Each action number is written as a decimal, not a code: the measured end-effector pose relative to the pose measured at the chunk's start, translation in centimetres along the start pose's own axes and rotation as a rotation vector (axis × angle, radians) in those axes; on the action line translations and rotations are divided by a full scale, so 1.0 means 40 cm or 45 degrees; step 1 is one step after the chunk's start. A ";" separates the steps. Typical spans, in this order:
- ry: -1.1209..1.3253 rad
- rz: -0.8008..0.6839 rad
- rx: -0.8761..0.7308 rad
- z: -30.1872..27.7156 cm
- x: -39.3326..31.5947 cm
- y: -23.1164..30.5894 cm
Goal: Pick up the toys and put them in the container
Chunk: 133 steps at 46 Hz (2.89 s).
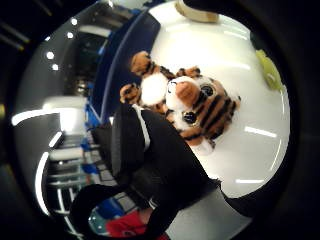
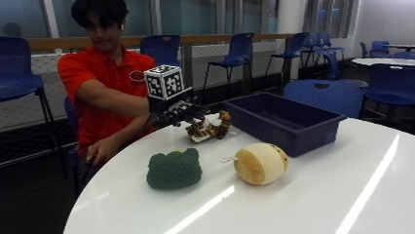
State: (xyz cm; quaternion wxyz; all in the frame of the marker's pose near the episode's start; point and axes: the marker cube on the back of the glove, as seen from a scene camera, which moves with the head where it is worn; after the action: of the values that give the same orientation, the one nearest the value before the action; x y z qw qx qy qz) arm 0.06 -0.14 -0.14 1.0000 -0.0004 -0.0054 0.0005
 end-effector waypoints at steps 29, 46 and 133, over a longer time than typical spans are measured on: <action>0.022 -0.027 -0.002 0.014 -0.019 0.006; 0.051 -0.120 -0.019 0.047 -0.109 -0.026; 0.101 -0.151 0.252 -0.159 -0.150 -0.345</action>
State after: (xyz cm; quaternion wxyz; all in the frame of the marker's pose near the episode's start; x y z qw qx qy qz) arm -5.85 -13.96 -6.56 0.9929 0.0984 0.0342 -0.0581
